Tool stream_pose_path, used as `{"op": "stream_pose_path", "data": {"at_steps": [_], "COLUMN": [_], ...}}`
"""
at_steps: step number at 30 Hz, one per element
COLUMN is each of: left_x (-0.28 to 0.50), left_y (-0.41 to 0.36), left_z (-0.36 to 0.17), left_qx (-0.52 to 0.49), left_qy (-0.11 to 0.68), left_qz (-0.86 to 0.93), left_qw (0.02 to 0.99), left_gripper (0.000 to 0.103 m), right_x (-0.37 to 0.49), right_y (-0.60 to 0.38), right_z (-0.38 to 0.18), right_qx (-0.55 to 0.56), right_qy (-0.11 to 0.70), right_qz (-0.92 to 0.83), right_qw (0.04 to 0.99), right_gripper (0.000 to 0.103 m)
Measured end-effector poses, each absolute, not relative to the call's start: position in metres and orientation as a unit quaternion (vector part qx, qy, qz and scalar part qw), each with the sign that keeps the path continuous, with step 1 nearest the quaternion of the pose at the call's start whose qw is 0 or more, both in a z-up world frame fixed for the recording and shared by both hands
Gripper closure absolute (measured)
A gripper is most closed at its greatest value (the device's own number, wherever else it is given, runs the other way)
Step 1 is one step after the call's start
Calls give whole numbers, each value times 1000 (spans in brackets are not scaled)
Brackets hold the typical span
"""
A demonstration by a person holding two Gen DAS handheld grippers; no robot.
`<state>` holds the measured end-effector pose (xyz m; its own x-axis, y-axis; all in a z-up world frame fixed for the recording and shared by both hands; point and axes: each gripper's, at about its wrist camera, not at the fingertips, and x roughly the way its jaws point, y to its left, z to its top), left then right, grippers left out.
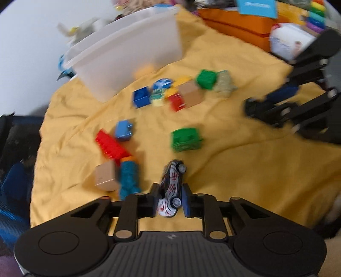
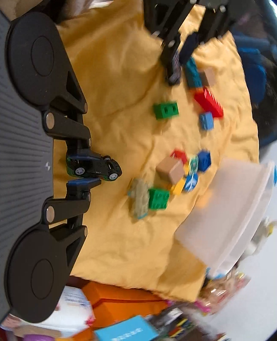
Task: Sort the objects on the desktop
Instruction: 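Grasp a green car with the right tool while the left tool grasps a white-red car, then carry both cars over the bin and open both tools to drop them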
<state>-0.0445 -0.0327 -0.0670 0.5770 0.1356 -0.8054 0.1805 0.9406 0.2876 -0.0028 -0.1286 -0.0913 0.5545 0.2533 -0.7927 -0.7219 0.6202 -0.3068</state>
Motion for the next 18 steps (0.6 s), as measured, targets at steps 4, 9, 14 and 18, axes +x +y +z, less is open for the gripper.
{"op": "stream_pose_path", "data": {"at_steps": [4, 9, 14, 18], "left_x": [-52, -56, -50, -43], "left_y": [-35, -21, -15, -13], "left_z": [-60, -53, -61, -75], "left_qx": [150, 115, 105, 98], "left_qy": [452, 442, 447, 457], "left_qz": [-36, -18, -18, -26], "left_qw": [879, 889, 888, 884], "left_gripper": [68, 56, 56, 56], "right_x": [-14, -14, 0, 11], "right_y": [-120, -123, -137, -137], "right_z": [-84, -78, -73, -89], "right_qx": [-307, -254, -186, -154], "right_qy": [353, 376, 396, 430], "right_qz": [341, 361, 322, 312], "right_qw": [816, 815, 840, 833], "right_gripper": [71, 71, 60, 56]}}
